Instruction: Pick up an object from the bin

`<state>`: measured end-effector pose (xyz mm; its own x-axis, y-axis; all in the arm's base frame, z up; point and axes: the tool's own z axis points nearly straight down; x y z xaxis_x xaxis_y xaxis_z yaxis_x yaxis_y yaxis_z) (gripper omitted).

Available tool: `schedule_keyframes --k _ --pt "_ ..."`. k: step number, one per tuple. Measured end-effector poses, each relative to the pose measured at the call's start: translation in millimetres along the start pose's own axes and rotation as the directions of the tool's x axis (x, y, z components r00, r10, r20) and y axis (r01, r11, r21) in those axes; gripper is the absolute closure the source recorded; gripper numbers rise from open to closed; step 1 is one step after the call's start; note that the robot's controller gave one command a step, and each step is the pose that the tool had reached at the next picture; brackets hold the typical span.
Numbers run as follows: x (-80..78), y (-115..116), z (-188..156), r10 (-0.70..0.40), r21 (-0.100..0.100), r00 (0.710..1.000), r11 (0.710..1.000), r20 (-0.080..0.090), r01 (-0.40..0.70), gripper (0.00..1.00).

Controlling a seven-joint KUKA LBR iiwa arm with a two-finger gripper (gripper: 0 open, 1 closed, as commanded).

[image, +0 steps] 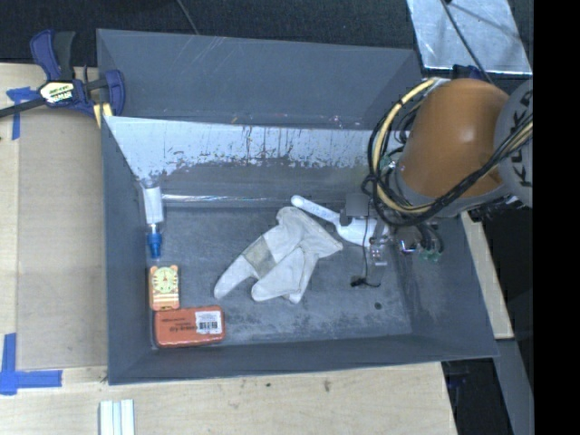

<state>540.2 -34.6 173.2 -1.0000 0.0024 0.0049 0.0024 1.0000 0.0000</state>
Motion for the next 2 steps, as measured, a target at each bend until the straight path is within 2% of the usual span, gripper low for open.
schedule_keyframes --k 1,2 --pt "-1.7 0 -5 -0.001 0.001 1.0 1.0 0.008 0.001 0.0" --pt "-25.0 69 53 -0.089 0.001 0.996 0.996 0.011 0.089 0.0"
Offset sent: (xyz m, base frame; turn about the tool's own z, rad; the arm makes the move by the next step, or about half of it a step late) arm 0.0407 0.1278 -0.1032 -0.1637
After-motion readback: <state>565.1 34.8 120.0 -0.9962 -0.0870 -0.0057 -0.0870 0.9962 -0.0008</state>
